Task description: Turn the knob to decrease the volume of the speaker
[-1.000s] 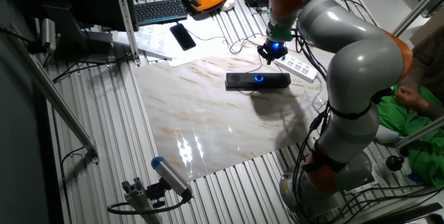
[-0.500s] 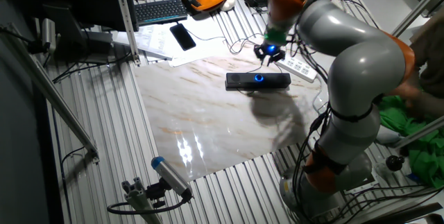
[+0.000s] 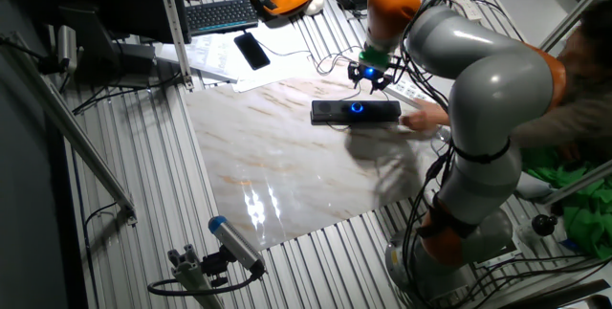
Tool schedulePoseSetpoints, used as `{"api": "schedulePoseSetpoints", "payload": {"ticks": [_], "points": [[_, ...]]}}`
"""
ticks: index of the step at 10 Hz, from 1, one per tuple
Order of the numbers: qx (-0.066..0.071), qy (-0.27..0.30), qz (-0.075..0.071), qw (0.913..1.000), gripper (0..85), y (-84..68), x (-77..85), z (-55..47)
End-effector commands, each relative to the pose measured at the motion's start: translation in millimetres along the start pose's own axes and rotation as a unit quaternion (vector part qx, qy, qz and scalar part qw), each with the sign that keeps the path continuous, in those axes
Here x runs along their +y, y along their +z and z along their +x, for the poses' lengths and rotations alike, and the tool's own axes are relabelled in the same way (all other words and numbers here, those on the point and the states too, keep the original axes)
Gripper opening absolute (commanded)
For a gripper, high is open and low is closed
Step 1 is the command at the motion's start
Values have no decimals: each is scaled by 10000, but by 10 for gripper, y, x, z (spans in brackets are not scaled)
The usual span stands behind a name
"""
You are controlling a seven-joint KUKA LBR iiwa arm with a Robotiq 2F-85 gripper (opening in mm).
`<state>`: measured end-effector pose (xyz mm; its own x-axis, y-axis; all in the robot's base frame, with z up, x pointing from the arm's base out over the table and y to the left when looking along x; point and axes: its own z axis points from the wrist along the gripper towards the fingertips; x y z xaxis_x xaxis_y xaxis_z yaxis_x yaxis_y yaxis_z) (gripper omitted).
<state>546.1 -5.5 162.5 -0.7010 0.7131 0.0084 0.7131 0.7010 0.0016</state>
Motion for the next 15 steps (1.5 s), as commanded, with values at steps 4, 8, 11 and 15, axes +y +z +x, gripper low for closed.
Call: {"api": "schedulePoseSetpoints", "payload": {"ticks": [4,8,11,15], "points": [[-54,1717,-124,9850,510,234,49,13],[-291,1691,-129,9851,510,341,-41,-25],[-290,1570,-202,9870,510,438,-114,-116],[-219,1428,-252,9892,510,496,-145,-302]]}}
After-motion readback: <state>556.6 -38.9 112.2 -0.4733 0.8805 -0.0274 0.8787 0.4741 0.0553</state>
